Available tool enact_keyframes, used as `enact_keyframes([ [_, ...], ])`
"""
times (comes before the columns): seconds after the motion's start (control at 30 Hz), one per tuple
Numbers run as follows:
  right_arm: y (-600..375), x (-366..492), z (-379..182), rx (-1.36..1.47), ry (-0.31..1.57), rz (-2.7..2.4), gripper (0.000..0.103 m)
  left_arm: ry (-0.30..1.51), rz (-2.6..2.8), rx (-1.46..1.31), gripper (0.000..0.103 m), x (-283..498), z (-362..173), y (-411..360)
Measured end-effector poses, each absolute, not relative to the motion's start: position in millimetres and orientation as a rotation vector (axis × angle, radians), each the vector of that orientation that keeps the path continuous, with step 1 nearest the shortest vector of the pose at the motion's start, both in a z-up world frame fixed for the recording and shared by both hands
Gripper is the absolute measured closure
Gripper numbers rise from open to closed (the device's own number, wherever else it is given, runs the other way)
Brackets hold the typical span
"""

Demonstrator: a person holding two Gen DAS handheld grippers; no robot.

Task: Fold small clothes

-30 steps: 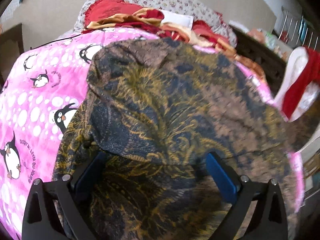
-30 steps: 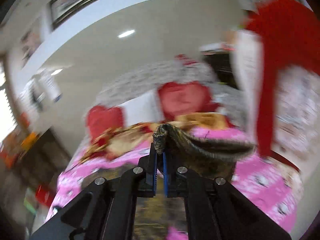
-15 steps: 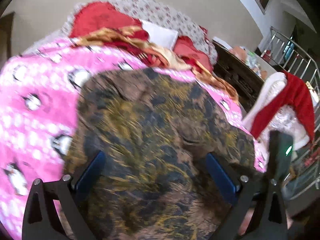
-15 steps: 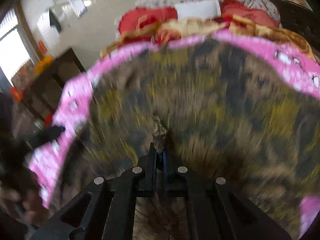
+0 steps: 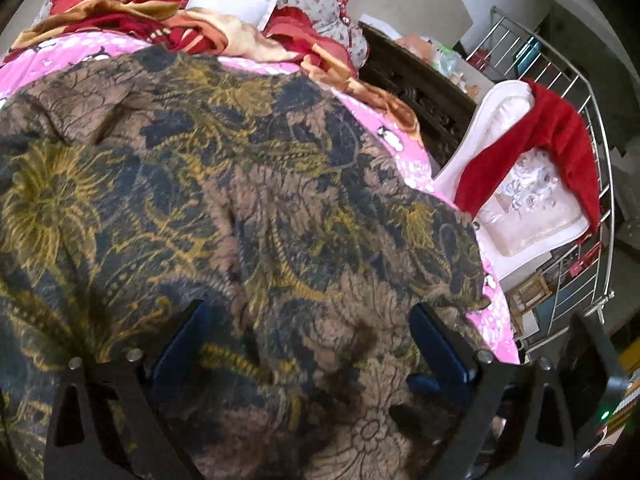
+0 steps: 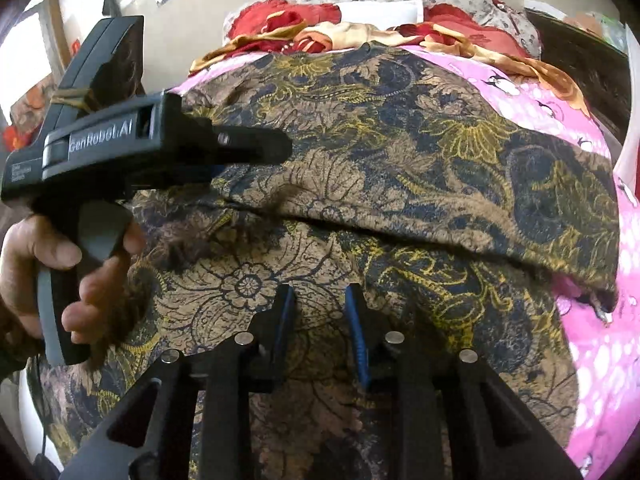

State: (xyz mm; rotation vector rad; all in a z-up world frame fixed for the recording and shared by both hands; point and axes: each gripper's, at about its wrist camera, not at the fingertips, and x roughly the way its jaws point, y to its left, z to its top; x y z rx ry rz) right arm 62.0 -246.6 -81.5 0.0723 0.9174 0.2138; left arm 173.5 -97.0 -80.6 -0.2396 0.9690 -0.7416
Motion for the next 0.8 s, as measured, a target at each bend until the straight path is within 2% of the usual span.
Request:
enact_keyframes([
  [0.07,-246.6,59.9,-82.8,0.071,0.901,0.213,0.071,0.993,-0.789,-0.279,0.026,177.0,-79.5,-99.5],
  [0.1,-245.6,60.2,-82.8,0.072,0.899,0.214,0.07,1.005,-0.805,-0.295,0.041,178.5,-79.2,-101.0],
  [0.13,-246.8,59.2,-83.0,0.078,0.897,0.22,0.07,1.006,-0.818,-0.304,0.049,178.5,-77.7,-100.0],
  [0.2,-248.8,59.5,-83.2,0.094,0.895,0.227,0.07,0.998,-0.821,-0.306,0.057,178.4,-75.7,-100.5],
  [0.3,-250.2,62.0,-83.5,0.11,0.893,0.235,0.069,1.009,-0.775,-0.331,0.06,183.8,-78.9,-97.1],
  [0.37,-250.3,63.1,-83.9,0.112,0.893,0.236,0.069,1.009,-0.743,-0.346,0.078,185.6,-78.8,-93.1],
  [0.4,-250.3,62.8,-84.0,0.112,0.892,0.236,0.069,1.014,-0.729,-0.352,0.092,185.7,-78.7,-91.7],
  [0.43,-250.6,62.8,-83.8,0.111,0.892,0.235,0.069,1.016,-0.716,-0.345,0.099,185.6,-78.0,-91.2],
  [0.6,-250.8,62.1,-83.7,0.112,0.892,0.236,0.069,0.947,-0.7,-0.363,0.099,174.6,-56.0,-70.3],
  [0.8,-249.2,62.1,-83.8,0.103,0.891,0.232,0.069,0.806,-0.637,-0.431,0.099,166.8,-10.4,0.5],
])
